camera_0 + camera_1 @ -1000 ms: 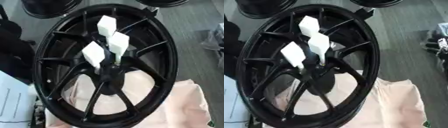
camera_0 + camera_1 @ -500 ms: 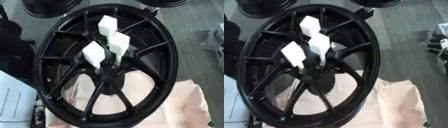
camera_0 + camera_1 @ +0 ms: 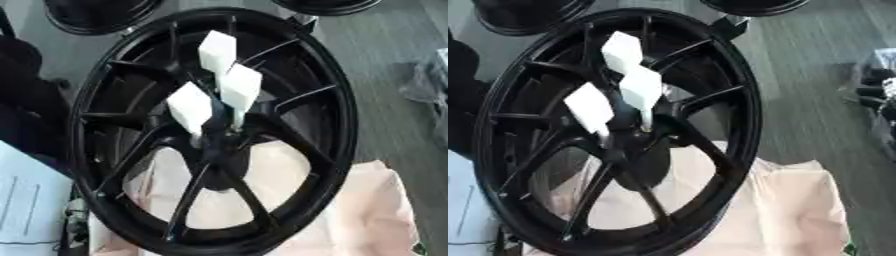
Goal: Pull the pin out of the wheel hub.
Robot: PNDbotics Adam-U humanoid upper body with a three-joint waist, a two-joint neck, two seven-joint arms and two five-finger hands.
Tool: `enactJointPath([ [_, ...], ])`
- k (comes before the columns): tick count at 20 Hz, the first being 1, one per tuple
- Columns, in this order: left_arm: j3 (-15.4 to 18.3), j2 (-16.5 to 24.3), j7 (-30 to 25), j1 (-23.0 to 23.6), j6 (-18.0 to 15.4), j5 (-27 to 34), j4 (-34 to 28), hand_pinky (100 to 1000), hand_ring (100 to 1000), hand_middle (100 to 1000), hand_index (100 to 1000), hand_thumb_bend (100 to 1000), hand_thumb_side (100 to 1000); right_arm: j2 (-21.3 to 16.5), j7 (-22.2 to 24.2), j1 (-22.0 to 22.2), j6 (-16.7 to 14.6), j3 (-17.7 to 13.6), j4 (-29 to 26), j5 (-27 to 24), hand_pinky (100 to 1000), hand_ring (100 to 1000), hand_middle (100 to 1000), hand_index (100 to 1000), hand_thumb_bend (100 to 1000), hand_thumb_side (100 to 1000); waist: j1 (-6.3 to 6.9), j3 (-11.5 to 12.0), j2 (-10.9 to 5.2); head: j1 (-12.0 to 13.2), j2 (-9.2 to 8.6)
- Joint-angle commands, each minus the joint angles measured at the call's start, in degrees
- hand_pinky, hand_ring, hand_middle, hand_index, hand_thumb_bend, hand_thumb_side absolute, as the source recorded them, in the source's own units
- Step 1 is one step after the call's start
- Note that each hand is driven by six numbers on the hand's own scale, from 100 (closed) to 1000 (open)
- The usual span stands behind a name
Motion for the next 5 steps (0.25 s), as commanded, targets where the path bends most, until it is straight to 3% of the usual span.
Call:
enactJointPath([
  [1, 0.21, -2.41, 1.73, -2.10, -1.30, 2.93, 1.95, 651, 696, 657, 709, 237, 774, -0.58, 0.40, -0.79, -0.14, 0.01, -1.08, -0.36, 785, 749, 705, 786, 100, 692, -0.62, -0.11, -0.94, 0.70, -0.49],
  [5, -0.71, -8.83, 1.83, -3.21, -5.08, 6.92, 2.49, 653, 710, 690, 736, 264, 756, -0.56, 0.12, -0.76, -0.42, -0.13, -1.17, -0.55, 784, 746, 701, 784, 100, 684, -0.70, 0.10, -0.87, 1.05, -0.53],
])
